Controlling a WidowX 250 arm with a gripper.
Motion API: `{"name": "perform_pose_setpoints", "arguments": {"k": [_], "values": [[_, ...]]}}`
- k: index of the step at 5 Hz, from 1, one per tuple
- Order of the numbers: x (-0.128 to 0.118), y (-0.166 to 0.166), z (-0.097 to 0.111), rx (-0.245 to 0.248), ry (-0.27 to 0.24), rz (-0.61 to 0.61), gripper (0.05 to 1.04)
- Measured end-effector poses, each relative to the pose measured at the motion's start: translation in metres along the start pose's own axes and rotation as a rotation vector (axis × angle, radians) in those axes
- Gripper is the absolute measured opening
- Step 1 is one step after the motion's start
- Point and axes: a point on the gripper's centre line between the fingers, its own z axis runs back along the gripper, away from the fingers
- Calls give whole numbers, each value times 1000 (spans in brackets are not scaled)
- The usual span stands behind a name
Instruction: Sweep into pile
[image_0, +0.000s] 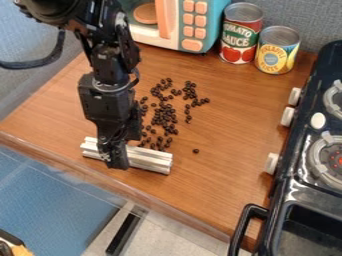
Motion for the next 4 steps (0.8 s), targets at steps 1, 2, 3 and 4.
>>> {"name": "perform_pose_setpoints", "arguments": {"k": [1, 2, 3, 4], "values": [[0, 2, -6, 24, -2, 0, 999], [-1, 2, -7, 22, 1, 0, 999], [-1, 1, -7, 16, 7, -1, 999], [-2, -1, -7, 7, 15, -5, 999]]}}
